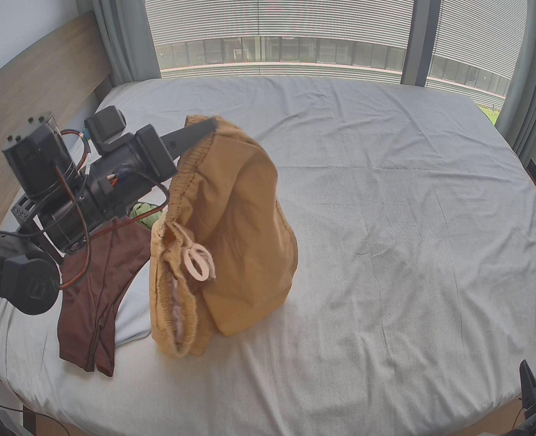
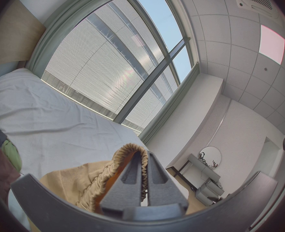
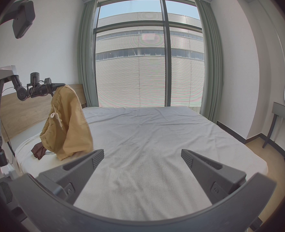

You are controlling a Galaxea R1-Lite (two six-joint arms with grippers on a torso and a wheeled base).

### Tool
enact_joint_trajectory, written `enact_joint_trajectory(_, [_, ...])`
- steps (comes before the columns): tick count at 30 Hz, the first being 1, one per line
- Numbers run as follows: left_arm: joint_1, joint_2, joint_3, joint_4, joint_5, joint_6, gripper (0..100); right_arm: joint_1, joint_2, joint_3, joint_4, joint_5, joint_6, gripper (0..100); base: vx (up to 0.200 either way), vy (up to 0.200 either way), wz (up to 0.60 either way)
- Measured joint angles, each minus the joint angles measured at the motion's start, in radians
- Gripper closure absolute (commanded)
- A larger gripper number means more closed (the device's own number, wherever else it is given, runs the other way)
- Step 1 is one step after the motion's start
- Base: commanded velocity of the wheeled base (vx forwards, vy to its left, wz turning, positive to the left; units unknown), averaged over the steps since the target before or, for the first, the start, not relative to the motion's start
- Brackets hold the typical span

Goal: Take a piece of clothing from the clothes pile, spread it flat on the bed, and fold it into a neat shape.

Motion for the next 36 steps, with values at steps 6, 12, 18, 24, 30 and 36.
enact_joint_trajectory(6, [-0.046, 0.035, -0.083, -0.002, 0.040, -0.060, 100, -0.001, 0.000, 0.000, 0.000, 0.000, -0.001, 0, 0.000, 0.000, 0.00])
enact_joint_trajectory(12, [-0.084, 0.066, -0.131, -0.001, 0.047, -0.135, 100, -0.001, 0.000, 0.000, 0.000, 0.000, -0.002, 0, 0.000, 0.000, 0.00])
enact_joint_trajectory(18, [-0.104, 0.077, -0.180, 0.003, 0.048, -0.184, 100, -0.001, 0.000, 0.000, 0.000, 0.000, -0.002, 0, 0.000, 0.000, 0.00])
enact_joint_trajectory(24, [-0.130, 0.079, -0.205, 0.008, 0.051, -0.185, 100, -0.001, 0.000, 0.000, 0.000, 0.000, -0.002, 0, 0.000, 0.000, 0.00])
enact_joint_trajectory(30, [-0.160, 0.079, -0.247, 0.021, 0.069, -0.191, 100, 0.000, 0.000, 0.000, 0.000, 0.000, -0.001, 0, 0.000, 0.000, 0.00])
enact_joint_trajectory(36, [-0.178, 0.077, -0.276, 0.043, 0.073, -0.197, 100, -0.001, 0.000, 0.000, 0.000, 0.000, -0.002, 0, 0.000, 0.000, 0.00])
